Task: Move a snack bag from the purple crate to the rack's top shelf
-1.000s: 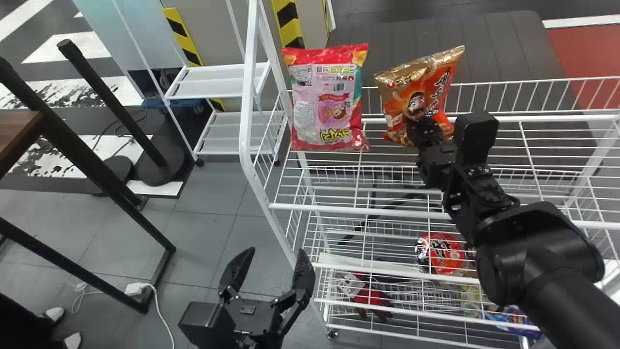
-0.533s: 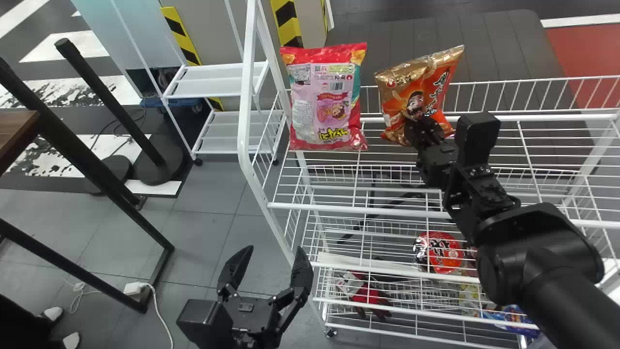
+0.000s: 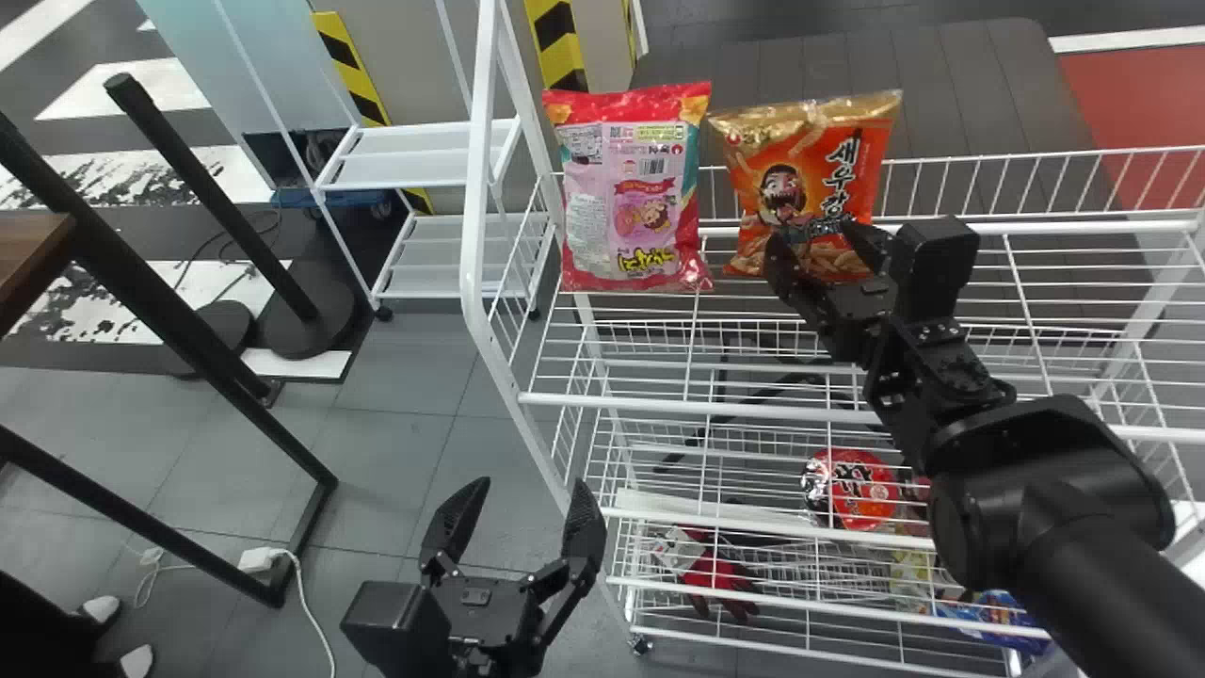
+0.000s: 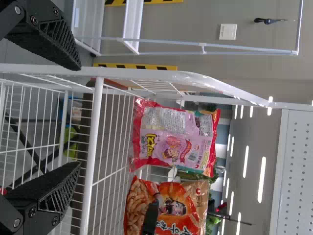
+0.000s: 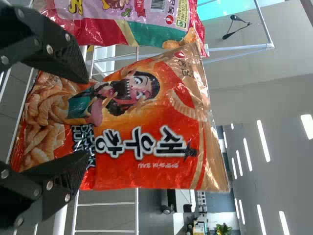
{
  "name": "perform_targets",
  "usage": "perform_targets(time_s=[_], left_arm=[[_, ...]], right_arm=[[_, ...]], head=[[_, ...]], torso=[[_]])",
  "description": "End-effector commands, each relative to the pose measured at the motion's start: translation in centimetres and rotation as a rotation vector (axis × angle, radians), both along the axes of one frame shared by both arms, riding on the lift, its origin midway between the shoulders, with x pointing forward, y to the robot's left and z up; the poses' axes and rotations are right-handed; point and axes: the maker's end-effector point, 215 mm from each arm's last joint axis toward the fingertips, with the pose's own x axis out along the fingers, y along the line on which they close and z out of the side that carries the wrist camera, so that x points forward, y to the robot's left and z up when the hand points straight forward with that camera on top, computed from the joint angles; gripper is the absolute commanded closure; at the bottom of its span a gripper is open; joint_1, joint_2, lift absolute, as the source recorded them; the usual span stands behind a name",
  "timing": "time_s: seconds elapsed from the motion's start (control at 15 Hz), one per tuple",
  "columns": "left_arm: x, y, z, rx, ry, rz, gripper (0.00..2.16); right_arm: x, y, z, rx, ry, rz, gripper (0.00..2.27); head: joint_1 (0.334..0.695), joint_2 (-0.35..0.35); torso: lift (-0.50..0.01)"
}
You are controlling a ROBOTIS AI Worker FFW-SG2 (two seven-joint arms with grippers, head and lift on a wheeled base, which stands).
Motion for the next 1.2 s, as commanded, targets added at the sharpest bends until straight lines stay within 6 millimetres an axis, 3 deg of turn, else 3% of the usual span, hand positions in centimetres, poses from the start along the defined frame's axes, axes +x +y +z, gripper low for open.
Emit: perform_targets(time_s=[0.0, 0.2, 0.47, 0.67, 0.8, 0.93, 1.0, 1.13], left_arm=[[0.0, 0.2, 0.0, 0.003, 0.000, 0.003, 0.13], [0.0, 0.4, -0.1, 0.004, 0.002, 0.006, 0.13], [-0.1, 0.8, 0.0, 0.009, 0.001, 0.012, 0.13], [-0.4, 1.1, 0.2, 0.011, 0.001, 0.017, 0.13], [-0.4, 1.2, 0.5, 0.014, -0.002, 0.016, 0.13], [-0.3, 1.0, 1.0, 0.010, -0.005, 0.016, 0.13], [-0.3, 1.0, 1.2, 0.010, -0.006, 0.015, 0.13], [-0.1, 0.3, 1.4, 0.005, -0.004, 0.009, 0.13]], right_arm=[[0.0, 0.2, 0.2, 0.003, -0.009, 0.001, 0.19], [-0.3, 0.3, 0.7, 0.004, -0.031, 0.004, 0.15], [-2.5, 2.0, 2.8, 0.018, -0.119, 0.026, 0.14], [-4.5, 3.6, 3.7, 0.038, -0.090, 0.043, 0.16], [-6.3, 5.4, 6.1, 0.071, -0.055, 0.069, 0.16], [-8.7, 5.6, 7.4, 0.074, 0.001, 0.077, 0.16], [-9.6, 3.3, 8.9, 0.056, -0.037, 0.051, 0.16], [-11.7, 0.0, 7.2, -0.032, 0.019, 0.040, 0.16]], head=[[0.695, 0.238], [0.695, 0.241], [0.695, 0.253], [0.695, 0.272], [0.695, 0.299], [0.695, 0.319], [0.695, 0.327], [0.695, 0.330]], torso=[[0.000], [0.000], [0.000], [0.000], [0.000], [0.000], [0.000], [0.000]])
